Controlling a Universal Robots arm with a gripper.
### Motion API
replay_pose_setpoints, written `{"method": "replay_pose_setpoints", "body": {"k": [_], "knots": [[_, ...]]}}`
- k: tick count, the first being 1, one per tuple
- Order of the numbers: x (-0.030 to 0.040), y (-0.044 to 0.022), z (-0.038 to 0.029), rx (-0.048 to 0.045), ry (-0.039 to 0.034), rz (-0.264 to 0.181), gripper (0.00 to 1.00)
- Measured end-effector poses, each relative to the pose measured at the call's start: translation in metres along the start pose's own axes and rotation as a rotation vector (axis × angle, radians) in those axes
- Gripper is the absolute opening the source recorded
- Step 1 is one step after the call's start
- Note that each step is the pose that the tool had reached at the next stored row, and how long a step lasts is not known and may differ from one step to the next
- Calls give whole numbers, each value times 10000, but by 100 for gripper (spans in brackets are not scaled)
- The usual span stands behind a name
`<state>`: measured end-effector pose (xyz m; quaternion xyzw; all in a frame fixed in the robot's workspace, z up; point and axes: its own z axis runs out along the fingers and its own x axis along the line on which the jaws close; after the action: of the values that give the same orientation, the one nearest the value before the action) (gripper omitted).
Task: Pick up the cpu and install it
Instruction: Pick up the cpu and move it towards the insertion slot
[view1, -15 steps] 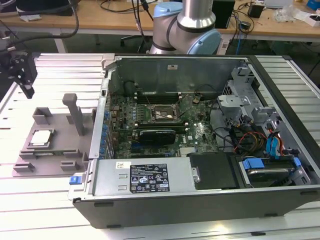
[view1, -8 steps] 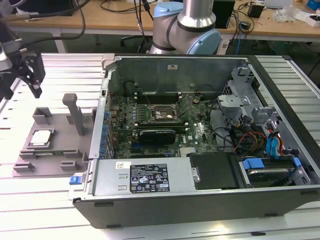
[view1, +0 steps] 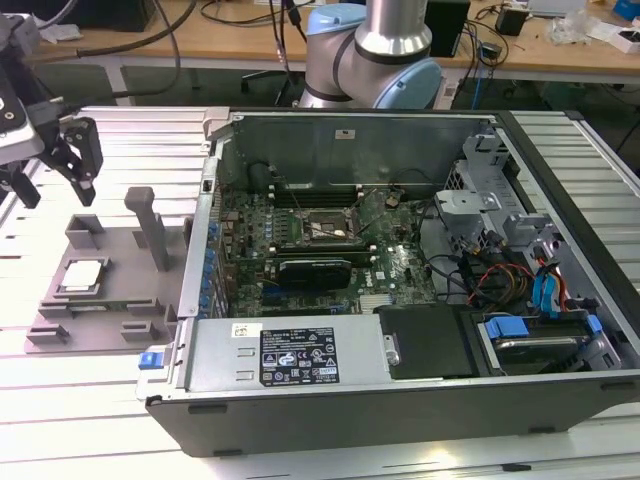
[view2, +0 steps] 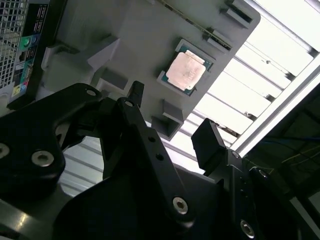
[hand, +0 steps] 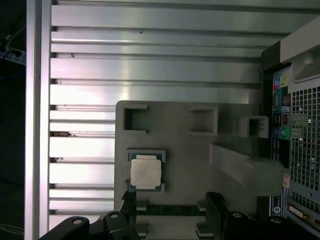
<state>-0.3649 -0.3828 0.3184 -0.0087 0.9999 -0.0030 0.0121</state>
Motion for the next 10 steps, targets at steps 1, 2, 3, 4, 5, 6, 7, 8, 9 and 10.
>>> {"method": "replay_pose_setpoints", "body": {"k": [1,2,3,4,5,6,7,8,9,10], "knots": [[0,3,19,0,0,-2,66],[1,6,39,0,0,-4,66],[4,10,57,1,1,-4,66],[21,17,85,0,0,-5,66],[39,20,102,1,1,-4,66],[60,23,120,1,1,-5,66],[82,27,149,0,0,-4,66],[93,28,177,0,0,-4,66],[98,28,195,0,0,-4,66],[102,29,211,1,0,-5,66]]}}
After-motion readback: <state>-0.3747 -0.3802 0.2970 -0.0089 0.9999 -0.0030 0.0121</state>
